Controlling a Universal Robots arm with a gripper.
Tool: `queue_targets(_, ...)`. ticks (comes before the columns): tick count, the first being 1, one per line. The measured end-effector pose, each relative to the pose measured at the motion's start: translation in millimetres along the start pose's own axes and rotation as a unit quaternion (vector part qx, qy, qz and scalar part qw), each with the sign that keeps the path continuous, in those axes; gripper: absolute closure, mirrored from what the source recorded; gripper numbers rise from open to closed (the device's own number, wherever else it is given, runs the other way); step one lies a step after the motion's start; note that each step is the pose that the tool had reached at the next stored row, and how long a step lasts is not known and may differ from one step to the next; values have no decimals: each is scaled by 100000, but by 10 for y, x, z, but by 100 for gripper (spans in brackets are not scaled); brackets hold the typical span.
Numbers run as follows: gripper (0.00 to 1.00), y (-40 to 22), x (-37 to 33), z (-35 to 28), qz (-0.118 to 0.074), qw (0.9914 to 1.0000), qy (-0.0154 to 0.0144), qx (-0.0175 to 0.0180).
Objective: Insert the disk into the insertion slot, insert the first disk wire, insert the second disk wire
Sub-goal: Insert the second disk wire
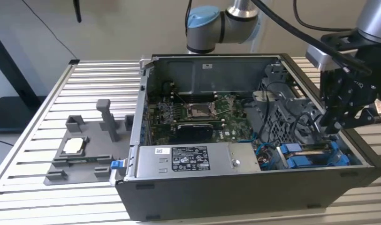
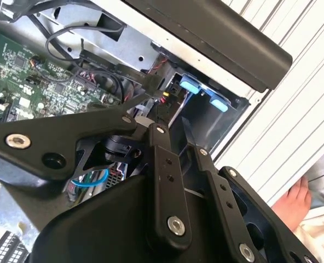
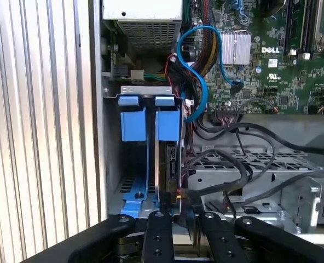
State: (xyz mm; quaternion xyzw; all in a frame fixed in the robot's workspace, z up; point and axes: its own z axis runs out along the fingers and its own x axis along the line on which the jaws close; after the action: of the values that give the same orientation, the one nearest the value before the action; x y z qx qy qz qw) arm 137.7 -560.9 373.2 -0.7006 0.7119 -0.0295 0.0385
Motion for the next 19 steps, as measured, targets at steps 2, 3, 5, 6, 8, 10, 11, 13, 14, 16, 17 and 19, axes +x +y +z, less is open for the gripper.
queue_targets(2, 74, -6, -9, -16, 4, 100000, -1, 0)
queue_targets(3, 74, -12, -13, -21, 1, 100000, 0, 0)
queue_targets(5, 74, -36, -16, -25, 7, 100000, -3, 2)
queue_targets(6, 74, -57, -18, -25, 7, 100000, 5, 3)
queue_targets(8, 74, -107, -21, -25, 6, 100000, -2, -4)
queue_targets(10, 74, -156, -26, -28, 6, 100000, 2, -14)
queue_targets(11, 74, -177, -30, -32, 8, 100000, 8, -19)
queue_targets(13, 74, -211, -36, -41, 9, 100000, 1, -32)
queue_targets(14, 74, -222, -39, -48, 17, 100000, -9, -42)
queue_targets(16, 74, -230, -46, -60, 102, 100000, -6, -43)
queue_targets(17, 74, -230, -49, -67, 166, 100000, 10, -43)
queue_targets(19, 74, -233, -53, -87, 263, 100000, 25, -68)
